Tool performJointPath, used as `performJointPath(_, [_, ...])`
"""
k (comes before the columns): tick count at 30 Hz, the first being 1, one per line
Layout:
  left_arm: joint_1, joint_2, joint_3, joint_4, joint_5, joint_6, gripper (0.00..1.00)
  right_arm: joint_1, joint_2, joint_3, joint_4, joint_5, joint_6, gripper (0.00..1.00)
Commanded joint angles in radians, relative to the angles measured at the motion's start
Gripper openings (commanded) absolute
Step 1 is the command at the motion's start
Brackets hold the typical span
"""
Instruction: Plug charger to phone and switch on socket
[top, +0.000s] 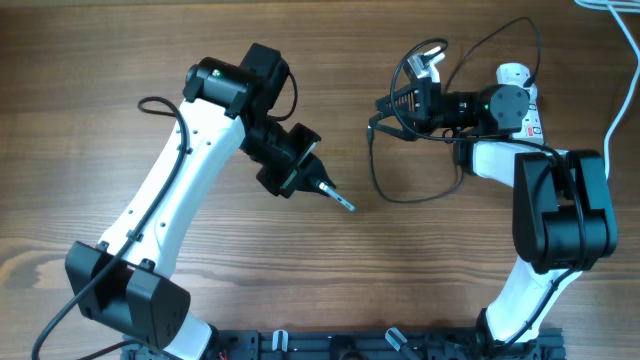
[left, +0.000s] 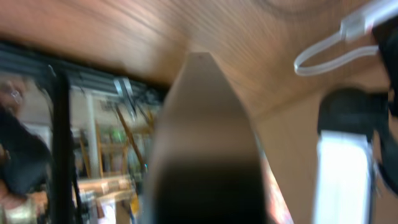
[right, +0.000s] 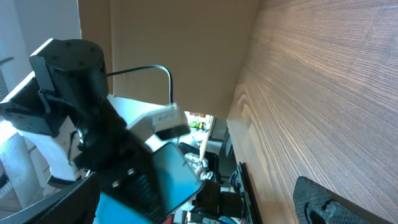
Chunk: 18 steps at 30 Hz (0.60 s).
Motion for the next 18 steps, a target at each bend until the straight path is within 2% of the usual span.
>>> performJointPath(1, [-0.002, -0.006, 0.006, 0.047, -0.304, -0.014, 0.04, -0.001, -0.004, -0.004, 0.002, -0.049, -0.021, 1.0])
performJointPath(2, [-0.002, -0.006, 0.006, 0.088, -0.399, 0.001, 0.04, -0.001, -0.004, -0.004, 0.002, -0.049, -0.02, 1.0])
performJointPath(7, [0.001, -0.006, 0.006, 0.284, -0.41, 0.207, 0.04, -0.001, -0.004, -0.004, 0.002, -0.05, -0.021, 0.99])
performJointPath(10, [0.0, -0.006, 0.006, 0.361, -0.499, 0.208, 0.04, -0.001, -0.004, -0.004, 0.002, -0.049, -0.02, 1.0])
performJointPath(14, [-0.001, -0.006, 0.006, 0.384, -0.599, 0.208, 0.04, -0.001, -0.004, -0.004, 0.002, -0.049, -0.021, 1.0])
performJointPath(17, [0.002, -0.006, 0.006, 0.452, -0.601, 0.219, 0.04, -0.001, -0.004, -0.004, 0.002, -0.049, -0.02, 1.0])
performJointPath(18, [0.002, -0.006, 0.006, 0.489, -0.601, 0.257, 0.04, -0.001, -0.004, -0.004, 0.002, -0.049, -0.02, 1.0])
